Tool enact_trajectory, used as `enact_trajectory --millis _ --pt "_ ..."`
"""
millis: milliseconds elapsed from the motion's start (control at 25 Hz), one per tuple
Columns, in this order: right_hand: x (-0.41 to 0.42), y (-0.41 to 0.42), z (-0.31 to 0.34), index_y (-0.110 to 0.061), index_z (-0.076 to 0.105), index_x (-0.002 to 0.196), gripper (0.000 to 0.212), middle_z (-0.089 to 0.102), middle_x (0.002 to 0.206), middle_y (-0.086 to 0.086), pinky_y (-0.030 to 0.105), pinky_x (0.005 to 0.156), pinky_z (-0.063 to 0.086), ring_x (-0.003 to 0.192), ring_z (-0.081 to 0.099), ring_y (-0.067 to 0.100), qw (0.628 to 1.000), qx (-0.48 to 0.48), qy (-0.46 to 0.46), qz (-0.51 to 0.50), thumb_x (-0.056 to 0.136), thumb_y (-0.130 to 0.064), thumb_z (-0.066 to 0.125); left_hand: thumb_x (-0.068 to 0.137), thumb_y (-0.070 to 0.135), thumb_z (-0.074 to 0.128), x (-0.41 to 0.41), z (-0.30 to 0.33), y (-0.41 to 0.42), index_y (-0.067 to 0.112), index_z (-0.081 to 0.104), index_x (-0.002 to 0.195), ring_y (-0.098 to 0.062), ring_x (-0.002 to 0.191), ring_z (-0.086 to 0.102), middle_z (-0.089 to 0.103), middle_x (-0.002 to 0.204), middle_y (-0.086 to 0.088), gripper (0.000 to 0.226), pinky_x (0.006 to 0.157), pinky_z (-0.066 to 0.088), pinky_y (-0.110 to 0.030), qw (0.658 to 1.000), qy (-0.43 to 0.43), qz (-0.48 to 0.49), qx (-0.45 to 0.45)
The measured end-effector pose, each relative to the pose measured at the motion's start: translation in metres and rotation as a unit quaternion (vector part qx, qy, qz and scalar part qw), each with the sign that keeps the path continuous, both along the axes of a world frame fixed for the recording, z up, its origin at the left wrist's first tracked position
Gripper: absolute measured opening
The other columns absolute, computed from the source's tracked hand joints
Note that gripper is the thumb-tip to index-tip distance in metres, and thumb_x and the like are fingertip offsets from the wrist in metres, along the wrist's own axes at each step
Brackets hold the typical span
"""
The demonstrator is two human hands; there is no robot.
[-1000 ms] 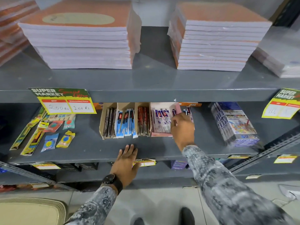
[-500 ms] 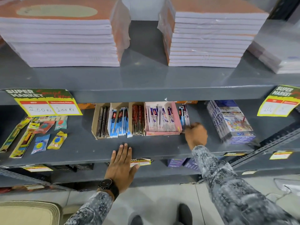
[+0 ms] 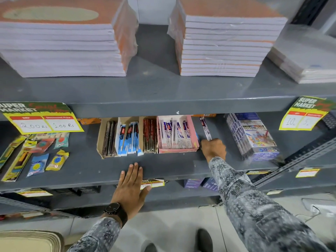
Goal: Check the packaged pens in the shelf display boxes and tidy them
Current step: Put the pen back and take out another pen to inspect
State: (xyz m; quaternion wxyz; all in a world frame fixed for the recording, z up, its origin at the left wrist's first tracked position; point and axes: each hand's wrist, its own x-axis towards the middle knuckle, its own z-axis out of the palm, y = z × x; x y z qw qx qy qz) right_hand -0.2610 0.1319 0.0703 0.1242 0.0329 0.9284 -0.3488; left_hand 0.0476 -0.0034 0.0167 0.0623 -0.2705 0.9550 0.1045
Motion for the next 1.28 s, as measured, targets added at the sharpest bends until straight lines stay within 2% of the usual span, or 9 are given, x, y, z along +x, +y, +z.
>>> enact_trajectory --millis 200,560,720,840,920,1040,1120,1240,1280 --pt "-0.011 -0.002 -0.001 -0.003 0.053 0.128 0.058 0.063 0.128 0.024 0.051 0.094 0.052 0.119 0.061 0.046 0.997 0.055 0.040 0.024 0.087 -0.040 0.072 0.098 0.065 0.011 0.001 0.000 -0.004 0.015 -0.017 0.152 -0.018 0.152 -0.022 -0.020 0.165 0.000 0.079 0.124 -0.013 -0.039 1.000 -0.012 -0.005 0.006" --pt "-0.036 0.014 -0.009 -0.003 0.069 0.114 0.035 0.055 0.125 0.023 0.053 0.080 0.054 0.105 0.064 0.048 0.969 0.172 0.153 0.085 0.091 -0.029 0.066 0.098 0.065 0.011 0.002 0.000 -0.005 0.016 -0.023 0.149 -0.019 0.152 -0.024 -0.025 0.162 0.001 0.078 0.124 -0.013 -0.039 1.000 -0.024 -0.007 0.010" --pt "-0.047 0.019 -0.013 -0.006 0.071 0.115 0.039 0.055 0.129 0.023 0.054 0.089 0.053 0.113 0.061 0.046 0.980 0.150 0.100 0.085 0.089 -0.035 0.067 0.099 0.064 0.013 0.002 -0.001 -0.004 0.016 -0.022 0.149 -0.019 0.152 -0.022 -0.023 0.163 0.000 0.078 0.123 -0.013 -0.039 1.000 -0.021 -0.007 0.007" --pt "-0.042 0.026 -0.007 -0.008 0.079 0.100 0.029 0.071 0.113 0.023 0.047 0.091 0.054 0.102 0.068 0.044 0.995 0.062 0.059 0.047 0.084 -0.030 0.068 0.100 0.062 0.015 0.000 -0.002 -0.005 0.014 -0.016 0.154 -0.020 0.152 -0.021 -0.021 0.165 -0.003 0.079 0.124 -0.013 -0.040 1.000 -0.026 -0.003 0.002" --pt "-0.022 0.035 0.002 -0.009 0.079 0.092 0.017 0.078 0.094 0.019 0.046 0.088 0.059 0.089 0.074 0.041 0.994 -0.095 0.043 -0.033 0.084 -0.018 0.067 0.101 0.060 0.019 0.000 0.003 -0.005 0.012 -0.010 0.157 -0.021 0.153 -0.021 -0.019 0.166 -0.004 0.079 0.124 -0.012 -0.039 0.999 -0.031 -0.005 0.008" --pt "0.041 0.048 0.011 -0.016 0.072 0.084 0.029 0.077 0.072 0.004 0.042 0.063 0.064 0.065 0.074 0.031 0.942 -0.336 0.025 -0.014 0.083 0.009 0.059 0.104 0.054 0.027 -0.006 0.019 -0.005 0.009 0.009 0.159 -0.022 0.156 -0.007 -0.002 0.169 -0.009 0.073 0.127 -0.004 -0.040 0.995 0.010 0.014 0.099" --pt "0.089 0.054 0.013 -0.023 0.073 0.081 0.028 0.075 0.070 -0.002 0.032 0.061 0.062 0.062 0.070 0.022 0.929 -0.344 0.091 0.105 0.082 0.003 0.061 0.102 0.055 0.037 -0.012 0.044 -0.009 0.009 0.045 0.147 -0.028 0.149 0.034 0.041 0.158 -0.014 0.065 0.121 0.028 -0.041 0.938 0.122 0.127 0.298" --pt "0.129 0.057 0.012 -0.015 0.078 0.081 0.015 0.078 0.080 -0.001 0.028 0.070 0.058 0.069 0.073 0.018 0.883 -0.221 0.294 0.292 0.081 -0.002 0.070 0.096 0.060 0.046 -0.016 0.073 -0.018 0.013 0.067 0.121 -0.030 0.110 0.072 0.073 0.122 -0.013 0.057 0.084 0.060 -0.035 0.696 0.248 0.261 0.622" --pt "0.133 0.057 0.010 -0.009 0.079 0.080 0.017 0.080 0.085 0.004 0.029 0.074 0.059 0.074 0.075 0.020 0.861 -0.201 0.339 0.323 0.079 0.006 0.072 0.097 0.055 0.049 -0.013 0.076 -0.021 0.011 0.067 0.121 -0.030 0.107 0.073 0.075 0.119 -0.014 0.053 0.080 0.062 -0.035 0.664 0.251 0.258 0.656"
